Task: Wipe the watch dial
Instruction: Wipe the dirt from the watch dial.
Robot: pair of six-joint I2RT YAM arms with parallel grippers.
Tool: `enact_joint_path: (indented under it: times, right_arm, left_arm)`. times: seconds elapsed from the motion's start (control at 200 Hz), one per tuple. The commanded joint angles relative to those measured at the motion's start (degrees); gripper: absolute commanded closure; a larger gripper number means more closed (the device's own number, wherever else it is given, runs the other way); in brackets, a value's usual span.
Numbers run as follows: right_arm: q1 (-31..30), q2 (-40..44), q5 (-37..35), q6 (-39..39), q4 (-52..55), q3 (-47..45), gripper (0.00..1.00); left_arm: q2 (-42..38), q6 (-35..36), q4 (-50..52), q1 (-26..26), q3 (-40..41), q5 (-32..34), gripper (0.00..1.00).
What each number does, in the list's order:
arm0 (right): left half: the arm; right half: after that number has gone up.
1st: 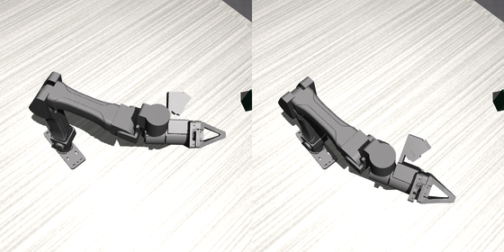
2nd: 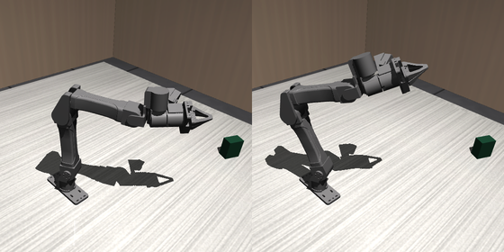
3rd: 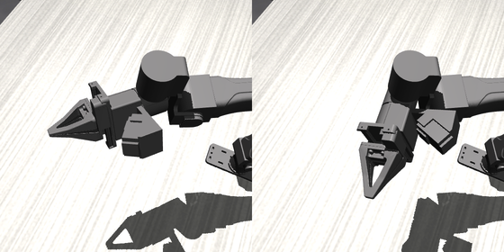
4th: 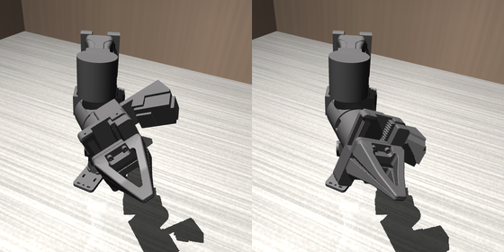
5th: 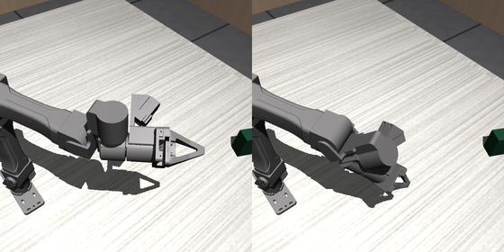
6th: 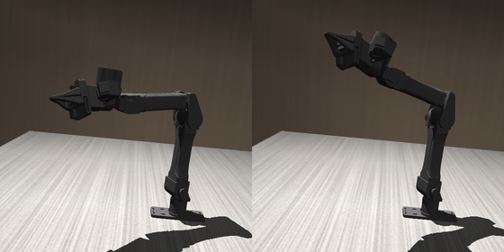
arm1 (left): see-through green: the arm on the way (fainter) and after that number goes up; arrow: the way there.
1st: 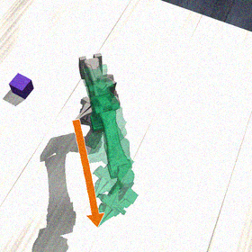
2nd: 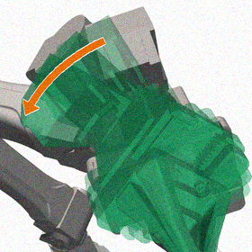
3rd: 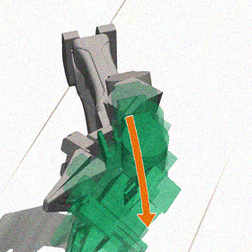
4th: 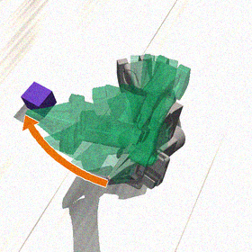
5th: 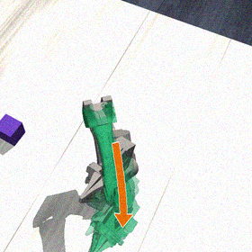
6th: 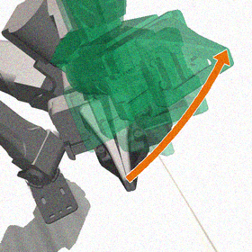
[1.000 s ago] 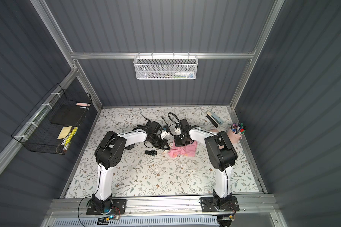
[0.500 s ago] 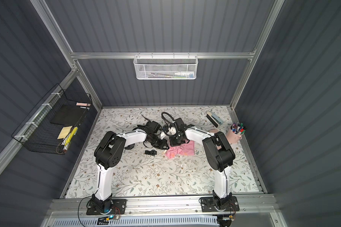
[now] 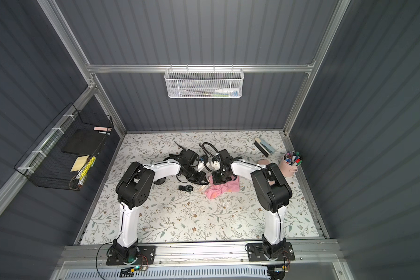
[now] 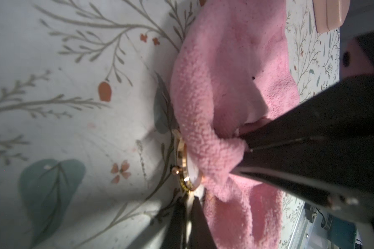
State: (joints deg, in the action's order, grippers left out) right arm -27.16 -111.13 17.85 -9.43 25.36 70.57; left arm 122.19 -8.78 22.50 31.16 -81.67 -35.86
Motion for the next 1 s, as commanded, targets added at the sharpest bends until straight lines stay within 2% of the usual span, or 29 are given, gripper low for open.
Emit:
enact_joint_path:
  times: [0.0, 0.11, 0.425, 0.615, 0.775, 0.996]
  right_arm:
    - [0.88, -1.8, -7.4, -1.0, 4.18, 3.28, 1.0]
    - [0.88, -0.43, -8.74, -1.21, 3.69, 4.57, 1.0]
    - [-1.16, 2.3, -0.31, -0.34, -4.23, 2.9, 1.0]
    - [-1.42, -1.51, -0.41, -0.98, -3.66, 6.36, 1.0]
    - [-1.32, -4.94, -3.25, -1.51, -0.84, 8.92, 1.0]
    - [-1.06, -5.25, -6.64, -1.66, 2.5, 6.72, 1.0]
  left_arm:
    - [0.01, 1.44, 3.23, 0.55, 1.34, 3.73, 0.93]
    - [-0.17, 1.39, 3.15, 0.57, 1.51, 3.91, 0.93]
    - [0.2, 0.87, 2.59, 0.75, 1.52, 4.13, 0.93]
    - [0.35, 0.36, 2.2, 0.87, 1.34, 4.31, 0.93]
    - [0.33, 0.21, 2.16, 0.88, 1.58, 4.3, 0.93]
    - [0.18, 0.51, 2.59, 0.88, 1.61, 4.65, 0.93]
